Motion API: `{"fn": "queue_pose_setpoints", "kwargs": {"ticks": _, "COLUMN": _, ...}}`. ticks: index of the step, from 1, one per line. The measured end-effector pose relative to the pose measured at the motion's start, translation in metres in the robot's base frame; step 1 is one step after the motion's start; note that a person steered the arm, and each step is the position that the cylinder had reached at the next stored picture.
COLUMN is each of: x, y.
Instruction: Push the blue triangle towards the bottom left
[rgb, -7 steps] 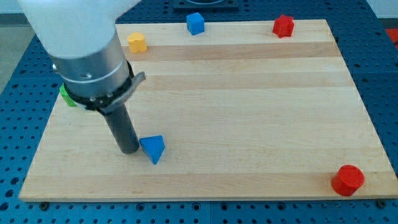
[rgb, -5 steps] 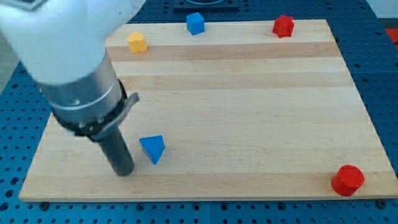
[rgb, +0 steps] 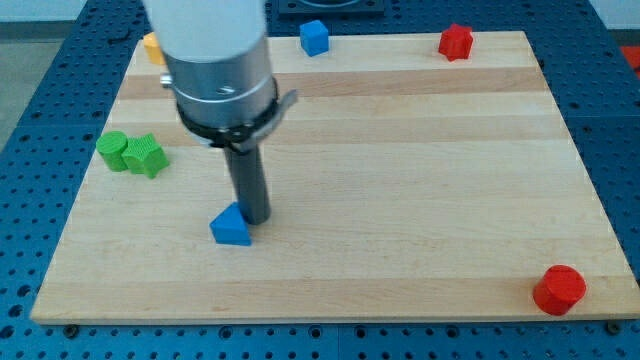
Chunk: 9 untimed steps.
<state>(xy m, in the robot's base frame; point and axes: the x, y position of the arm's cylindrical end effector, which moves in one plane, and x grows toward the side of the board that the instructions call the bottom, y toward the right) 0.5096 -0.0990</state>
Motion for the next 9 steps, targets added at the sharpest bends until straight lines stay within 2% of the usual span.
{"fn": "queue_pose_setpoints", "kwargs": {"ticks": 1, "x": 0.000, "y": -0.041}}
{"fn": "queue_pose_setpoints", "kwargs": {"ticks": 2, "x": -0.001, "y": -0.050}}
{"fn": "queue_pose_setpoints", "kwargs": {"ticks": 4, "x": 0.000, "y": 0.026}}
{"fn": "queue_pose_setpoints", "kwargs": {"ticks": 5, "x": 0.018, "y": 0.031}}
{"fn": "queue_pose_setpoints", "kwargs": {"ticks": 7, "x": 0.016, "y": -0.056}}
{"fn": "queue_pose_setpoints", "kwargs": {"ticks": 8, "x": 0.015, "y": -0.074}}
{"fn": "queue_pose_setpoints", "kwargs": {"ticks": 9, "x": 0.020, "y": -0.053}}
